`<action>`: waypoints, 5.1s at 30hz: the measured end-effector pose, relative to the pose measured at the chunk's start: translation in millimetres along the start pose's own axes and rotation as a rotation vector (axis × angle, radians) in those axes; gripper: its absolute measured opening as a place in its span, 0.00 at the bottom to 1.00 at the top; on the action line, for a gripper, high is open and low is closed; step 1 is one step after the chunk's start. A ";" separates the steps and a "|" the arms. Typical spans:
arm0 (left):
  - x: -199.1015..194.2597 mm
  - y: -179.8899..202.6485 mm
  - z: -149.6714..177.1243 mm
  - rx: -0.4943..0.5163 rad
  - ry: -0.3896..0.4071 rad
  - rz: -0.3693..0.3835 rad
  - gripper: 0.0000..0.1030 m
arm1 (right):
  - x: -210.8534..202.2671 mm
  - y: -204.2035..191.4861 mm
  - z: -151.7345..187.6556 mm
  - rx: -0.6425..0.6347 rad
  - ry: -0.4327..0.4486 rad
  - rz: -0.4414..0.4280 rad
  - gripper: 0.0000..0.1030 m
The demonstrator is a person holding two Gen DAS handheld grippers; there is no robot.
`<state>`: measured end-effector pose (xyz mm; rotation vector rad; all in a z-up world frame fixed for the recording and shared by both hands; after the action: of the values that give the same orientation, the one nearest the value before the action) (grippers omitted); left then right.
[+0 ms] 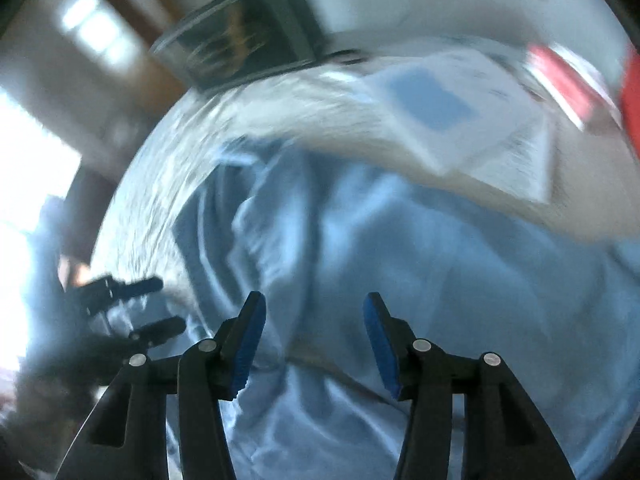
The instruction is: Fold clothes
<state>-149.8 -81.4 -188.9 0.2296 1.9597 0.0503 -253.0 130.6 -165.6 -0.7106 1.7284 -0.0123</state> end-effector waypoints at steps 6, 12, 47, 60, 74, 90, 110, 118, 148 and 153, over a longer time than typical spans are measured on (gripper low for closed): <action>-12.8 -29.7 3.5 -0.082 0.024 -0.025 0.65 | 54.2 -44.1 -4.0 -0.170 -0.038 0.121 0.71; -17.1 -36.5 -9.6 -0.085 0.044 -0.029 0.65 | 64.0 -30.5 -7.3 -0.127 0.055 0.199 0.08; -1.1 -69.8 -123.1 0.020 -0.043 -0.414 0.05 | -120.0 283.9 110.0 0.697 0.267 0.166 0.40; -16.3 -274.3 -61.7 -0.292 -0.211 -0.685 0.05 | -149.2 362.5 37.0 0.815 0.304 0.296 0.75; -6.1 -321.3 -47.1 -0.316 -0.284 -0.847 0.05 | -95.4 349.9 23.8 0.641 0.117 0.442 0.34; -17.0 -278.9 -37.0 -0.288 -0.134 -0.371 0.76 | -159.0 317.0 58.9 0.658 0.292 0.492 0.66; -64.8 -224.5 162.3 -0.471 -0.295 -0.326 0.76 | -192.7 286.4 259.2 0.838 0.178 0.310 0.58; -49.5 -230.1 181.2 -0.522 -0.330 -0.236 0.75 | -178.7 289.0 248.1 0.876 0.171 0.282 0.67; -92.7 -234.4 239.6 -0.609 -0.049 -0.305 0.49 | -176.5 314.1 315.1 1.014 0.224 0.235 0.09; -120.0 -242.2 241.5 -0.650 0.016 -0.335 0.76 | -179.2 316.2 325.2 1.025 0.225 0.244 0.16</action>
<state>83.3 -358.2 -208.7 -0.5231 1.8691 0.4598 -87.2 585.9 -220.6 0.2679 1.7181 -0.7737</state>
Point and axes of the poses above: each gripper's, at about its wrist camera, not at the fingertips, and x roughly the way its jaws point, y to its right, z to its underside, the point moved 2 cm from there along x, roughly the way its jaws point, and after that the axes turned 10 degrees about x, right-handed, at the moved point
